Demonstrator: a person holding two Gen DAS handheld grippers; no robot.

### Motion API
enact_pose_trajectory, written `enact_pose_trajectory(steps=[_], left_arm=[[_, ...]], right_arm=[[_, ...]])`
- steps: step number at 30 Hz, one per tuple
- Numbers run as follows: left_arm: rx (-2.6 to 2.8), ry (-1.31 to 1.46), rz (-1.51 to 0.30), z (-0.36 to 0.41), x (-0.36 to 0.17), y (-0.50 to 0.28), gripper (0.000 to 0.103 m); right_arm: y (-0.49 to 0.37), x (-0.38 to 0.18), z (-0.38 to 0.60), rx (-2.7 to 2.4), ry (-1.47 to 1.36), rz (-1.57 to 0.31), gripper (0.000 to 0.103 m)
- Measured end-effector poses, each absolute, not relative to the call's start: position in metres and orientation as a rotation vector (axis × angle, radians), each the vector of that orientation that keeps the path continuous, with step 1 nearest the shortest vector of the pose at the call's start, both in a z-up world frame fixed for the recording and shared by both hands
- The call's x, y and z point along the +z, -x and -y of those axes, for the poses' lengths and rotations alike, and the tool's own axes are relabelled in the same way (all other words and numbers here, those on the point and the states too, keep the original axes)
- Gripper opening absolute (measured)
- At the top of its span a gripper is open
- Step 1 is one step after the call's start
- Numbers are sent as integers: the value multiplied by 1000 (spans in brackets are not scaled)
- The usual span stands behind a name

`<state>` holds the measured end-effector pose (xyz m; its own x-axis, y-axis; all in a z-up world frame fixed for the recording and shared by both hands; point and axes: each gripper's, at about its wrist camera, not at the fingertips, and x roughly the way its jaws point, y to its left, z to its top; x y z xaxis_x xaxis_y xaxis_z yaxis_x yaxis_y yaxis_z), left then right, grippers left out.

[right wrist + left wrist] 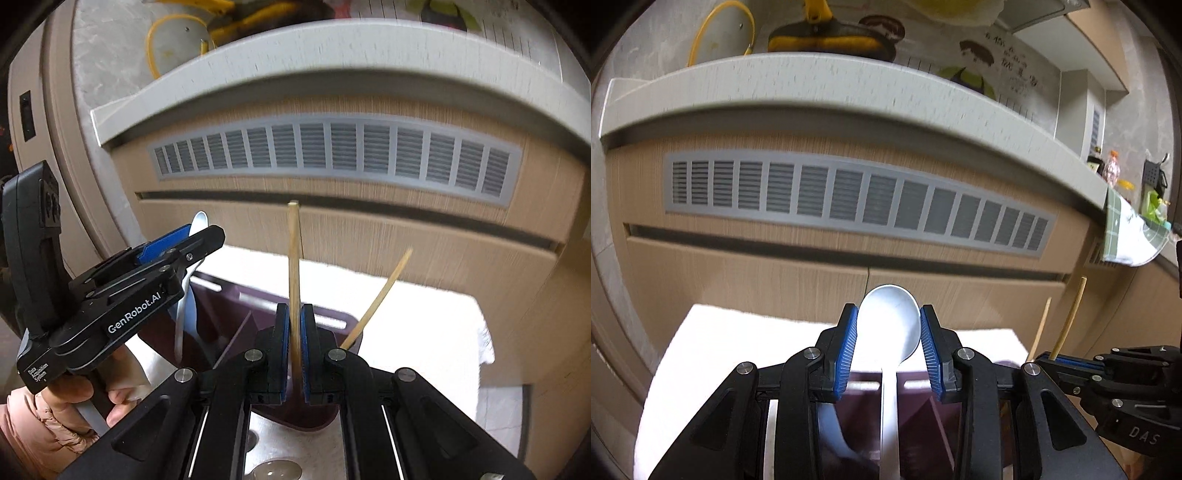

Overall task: Organize utensils
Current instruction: 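Lift both held utensils and release them into the purple caddy, then grasp the white-handled spoon with the left gripper while the right gripper grasps the wooden spoon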

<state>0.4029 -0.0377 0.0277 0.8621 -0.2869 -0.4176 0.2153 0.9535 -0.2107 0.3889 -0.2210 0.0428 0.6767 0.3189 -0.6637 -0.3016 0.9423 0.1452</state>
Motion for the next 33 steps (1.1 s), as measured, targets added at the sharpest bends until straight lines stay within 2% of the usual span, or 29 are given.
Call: enact_pose_trajectory(steps=[4, 6, 8, 9, 10, 11, 15, 17, 19, 21, 25, 31, 33], left_arm=[[-267, 181, -510, 34, 21, -402, 36], [-268, 184, -520, 31, 22, -399, 37], [-272, 190, -521, 27, 27, -391, 40], [-274, 189, -519, 25, 31, -387, 43], [-274, 186, -514, 23, 34, -382, 49], [-272, 182, -509, 21, 39, -375, 52], [-265, 166, -502, 12, 50, -351, 54], [-262, 151, -518, 8, 51, -335, 58], [-252, 123, -533, 5, 48, -320, 61], [-234, 97, -549, 3, 44, -308, 63], [-214, 79, -619, -6, 23, -282, 65], [-214, 80, -766, -15, -19, -253, 65], [-216, 69, -792, -17, -28, -247, 65]], right_arm=[[-388, 33, 219, 338, -8, -785, 7], [-385, 35, 219, 332, -3, -781, 11], [-379, 39, 219, 321, 5, -761, 26], [-375, 42, 219, 313, 10, -749, 30], [-370, 45, 220, 302, 18, -734, 35], [-367, 46, 220, 293, 25, -726, 36], [-350, 52, 223, 265, 42, -717, 40], [-339, 52, 225, 255, 48, -714, 58], [-327, 49, 227, 243, 57, -711, 68], [-319, 46, 226, 233, 72, -719, 72], [-303, 31, 223, 213, 110, -753, 86], [-280, -4, 206, 204, 228, -827, 90], [-270, -16, 198, 213, 270, -841, 94]])
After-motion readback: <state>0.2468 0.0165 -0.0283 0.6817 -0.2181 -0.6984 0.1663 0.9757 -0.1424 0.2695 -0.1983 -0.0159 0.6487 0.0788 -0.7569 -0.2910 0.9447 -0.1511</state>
